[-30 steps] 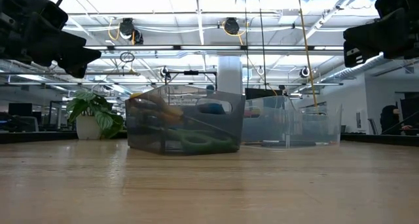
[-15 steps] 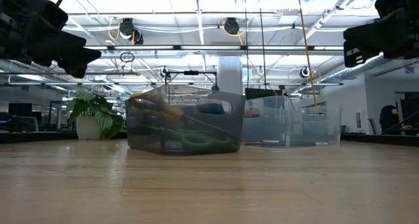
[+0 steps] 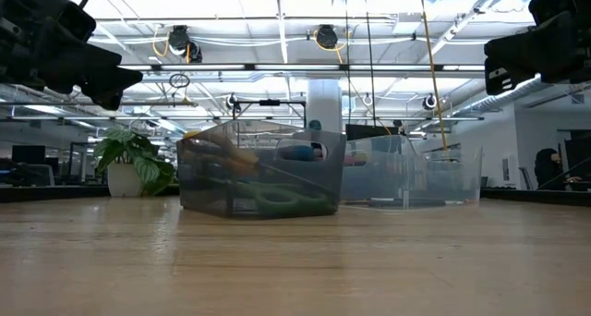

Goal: Pick & Place Paint Supplies
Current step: Return to Home Position

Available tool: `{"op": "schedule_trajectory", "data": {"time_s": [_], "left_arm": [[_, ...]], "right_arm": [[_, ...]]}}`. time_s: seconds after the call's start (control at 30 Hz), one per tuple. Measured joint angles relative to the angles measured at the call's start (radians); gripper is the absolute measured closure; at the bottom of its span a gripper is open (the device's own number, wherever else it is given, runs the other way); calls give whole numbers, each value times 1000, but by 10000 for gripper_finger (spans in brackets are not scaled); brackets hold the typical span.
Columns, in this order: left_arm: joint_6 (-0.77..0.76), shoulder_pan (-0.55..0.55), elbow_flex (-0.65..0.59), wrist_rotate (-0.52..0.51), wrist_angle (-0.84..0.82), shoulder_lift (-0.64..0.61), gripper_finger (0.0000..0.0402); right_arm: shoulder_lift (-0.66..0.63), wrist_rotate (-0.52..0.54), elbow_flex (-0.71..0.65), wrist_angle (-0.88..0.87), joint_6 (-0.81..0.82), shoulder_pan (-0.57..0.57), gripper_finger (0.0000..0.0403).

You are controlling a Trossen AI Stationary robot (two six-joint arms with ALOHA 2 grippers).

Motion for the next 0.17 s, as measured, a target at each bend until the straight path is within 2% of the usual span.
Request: {"op": "schedule_trajectory", "data": {"time_s": [0.17], "left_arm": [[0, 0, 0, 0, 0, 0, 192]], "right_arm": [[0, 0, 0, 0, 0, 0, 403]]}}
